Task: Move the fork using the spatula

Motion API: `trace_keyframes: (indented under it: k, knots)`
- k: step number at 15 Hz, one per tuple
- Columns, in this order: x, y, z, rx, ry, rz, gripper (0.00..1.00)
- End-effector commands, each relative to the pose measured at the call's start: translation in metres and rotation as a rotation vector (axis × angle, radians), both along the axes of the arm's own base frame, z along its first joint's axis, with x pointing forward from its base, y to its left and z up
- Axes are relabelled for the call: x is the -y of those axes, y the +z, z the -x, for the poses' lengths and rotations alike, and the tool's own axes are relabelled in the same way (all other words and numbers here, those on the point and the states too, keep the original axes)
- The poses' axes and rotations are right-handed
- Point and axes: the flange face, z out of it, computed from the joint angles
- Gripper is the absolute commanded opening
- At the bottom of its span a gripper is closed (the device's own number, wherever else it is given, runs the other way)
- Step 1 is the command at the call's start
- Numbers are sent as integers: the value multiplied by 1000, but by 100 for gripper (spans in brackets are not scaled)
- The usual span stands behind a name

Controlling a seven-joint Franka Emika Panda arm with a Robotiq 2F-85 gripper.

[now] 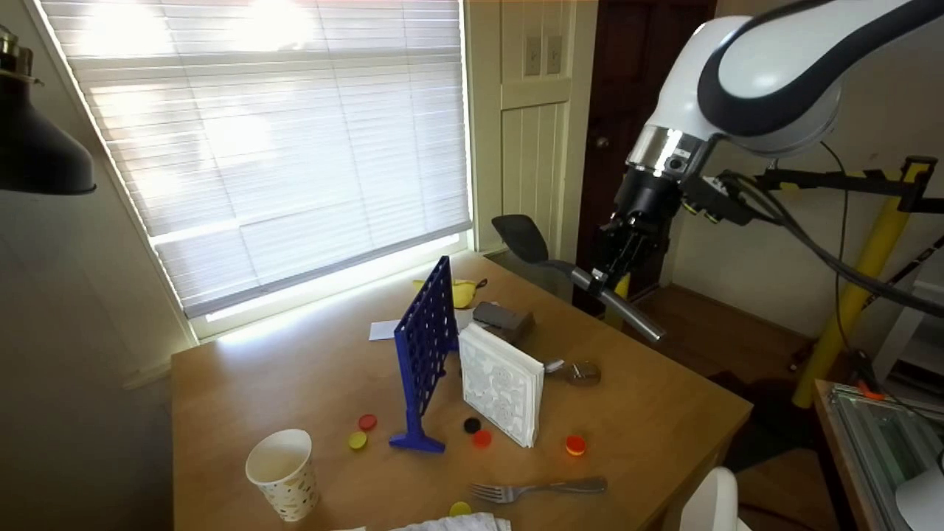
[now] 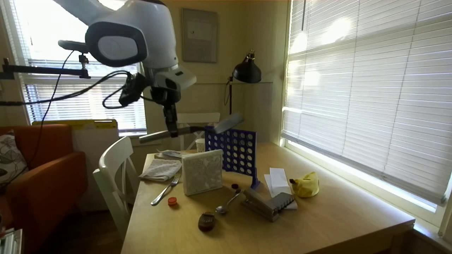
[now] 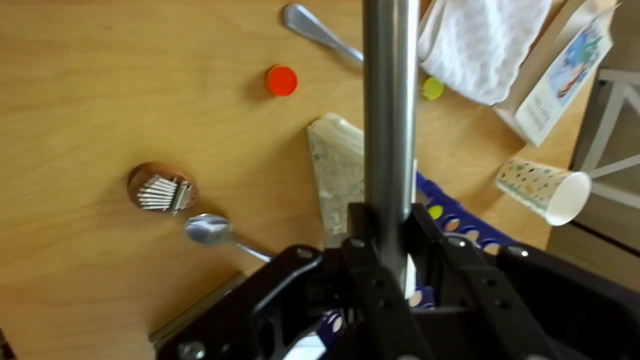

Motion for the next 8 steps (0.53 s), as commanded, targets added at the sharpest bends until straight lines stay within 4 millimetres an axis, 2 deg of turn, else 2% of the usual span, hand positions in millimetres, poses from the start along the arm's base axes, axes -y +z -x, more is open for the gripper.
trace_keyframes:
  k: [1,4,8]
  knots:
    - [37,-46,-8,-10,-85,99,6]
    - [74,-71,-9,-59,-128,144,6]
    - [113,-105,-3,-114,-125,191,6]
